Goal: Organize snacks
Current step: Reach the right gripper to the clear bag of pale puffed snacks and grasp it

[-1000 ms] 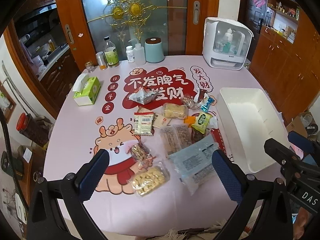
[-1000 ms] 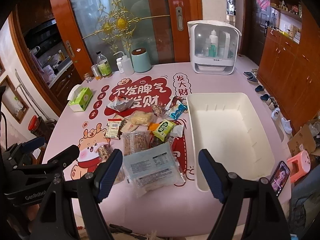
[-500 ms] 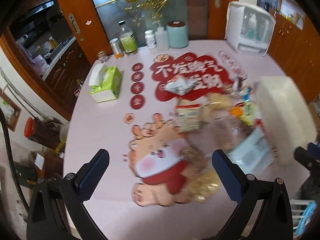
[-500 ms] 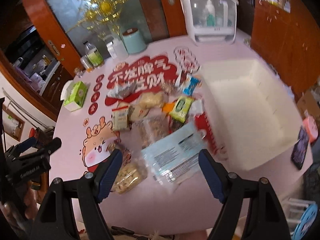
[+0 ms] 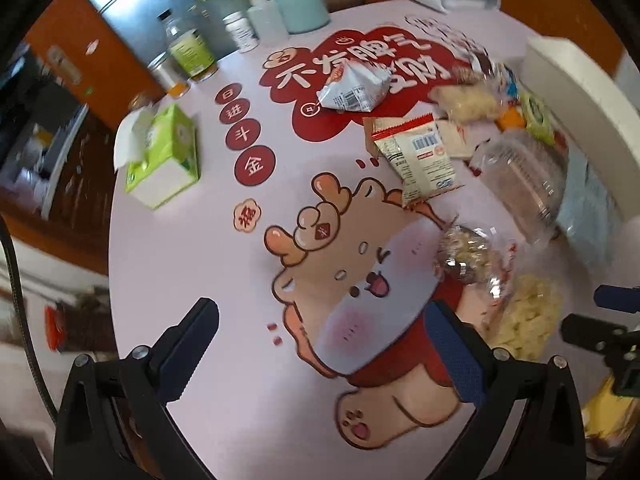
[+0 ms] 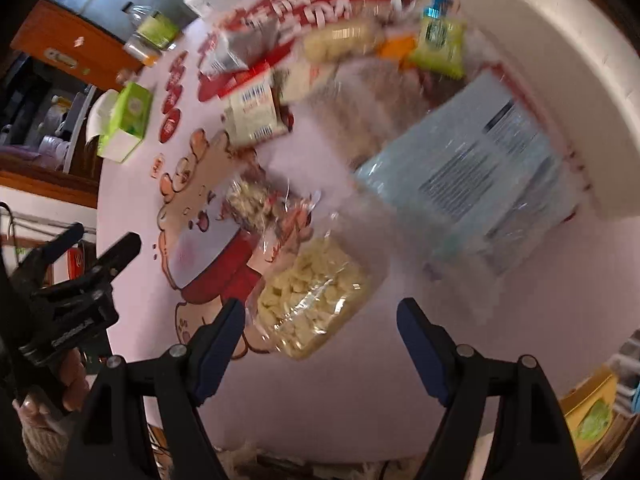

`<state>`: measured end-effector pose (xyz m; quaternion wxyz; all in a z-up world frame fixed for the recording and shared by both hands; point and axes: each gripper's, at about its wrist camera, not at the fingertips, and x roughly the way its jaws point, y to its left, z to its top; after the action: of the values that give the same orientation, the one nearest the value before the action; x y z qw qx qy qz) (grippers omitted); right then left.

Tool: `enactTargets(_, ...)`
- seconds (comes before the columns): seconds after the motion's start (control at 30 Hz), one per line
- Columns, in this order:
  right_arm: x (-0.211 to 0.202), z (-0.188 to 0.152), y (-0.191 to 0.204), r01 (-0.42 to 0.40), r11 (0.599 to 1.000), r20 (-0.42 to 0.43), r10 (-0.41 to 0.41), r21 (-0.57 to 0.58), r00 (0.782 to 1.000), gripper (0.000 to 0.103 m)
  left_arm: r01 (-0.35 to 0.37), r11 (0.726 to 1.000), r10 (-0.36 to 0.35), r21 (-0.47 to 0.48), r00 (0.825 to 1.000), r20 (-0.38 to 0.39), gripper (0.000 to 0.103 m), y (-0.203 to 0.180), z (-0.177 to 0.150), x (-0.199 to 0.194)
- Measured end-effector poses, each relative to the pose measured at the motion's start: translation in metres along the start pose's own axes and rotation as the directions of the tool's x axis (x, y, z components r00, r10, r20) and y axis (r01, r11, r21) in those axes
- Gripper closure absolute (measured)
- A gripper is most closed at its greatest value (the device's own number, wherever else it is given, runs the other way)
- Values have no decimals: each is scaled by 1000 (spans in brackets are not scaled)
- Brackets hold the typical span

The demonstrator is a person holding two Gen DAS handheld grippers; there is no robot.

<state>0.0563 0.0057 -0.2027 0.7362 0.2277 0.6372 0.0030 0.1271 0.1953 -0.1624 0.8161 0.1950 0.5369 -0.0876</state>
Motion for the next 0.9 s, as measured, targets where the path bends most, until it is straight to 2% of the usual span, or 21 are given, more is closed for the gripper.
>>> enactTargets(0.17, 29, 4, -4, -35, 989, -24, 39, 144, 999, 24, 16, 1000, -16, 26, 1000, -12, 1, 0, 6, 12)
enactTargets(0.23, 35, 4, 0, -3, 986, -16, 5, 167, 1000, 24, 18, 999, -18, 32, 1000, -11, 1, -1, 7, 15)
enactTargets(0.37, 47, 3, 10, 69, 985, -28, -66, 156, 997, 22, 20, 999, -20, 48, 1000, -6, 1, -3, 8, 14)
enactTargets(0.43, 48, 2, 15, 108, 988, -28, -105, 113, 994, 25, 24, 998, -23, 51, 1000, -3, 1, -5, 10, 14)
enactTargets(0.47, 47, 0, 16, 125, 988, -23, -123, 94, 992, 31, 29, 998, -29, 51, 1000, -4, 1, -6, 11, 15)
enactTargets(0.7, 35, -17, -6, 108, 990, -25, -106, 92, 994, 36, 164, 982, -163, 91, 986, -22, 1, -35, 24, 23)
enactTargets(0.83, 28, -25, -26, 100, 987, -21, -98, 126, 995, 37, 287, 950, -280, 125, 958, -67, 1, -62, 35, 38)
enactTargets(0.9, 25, -29, -32, 101, 986, -21, -100, 130, 995, 37, 317, 939, -306, 136, 947, -94, 1, -72, 38, 47)
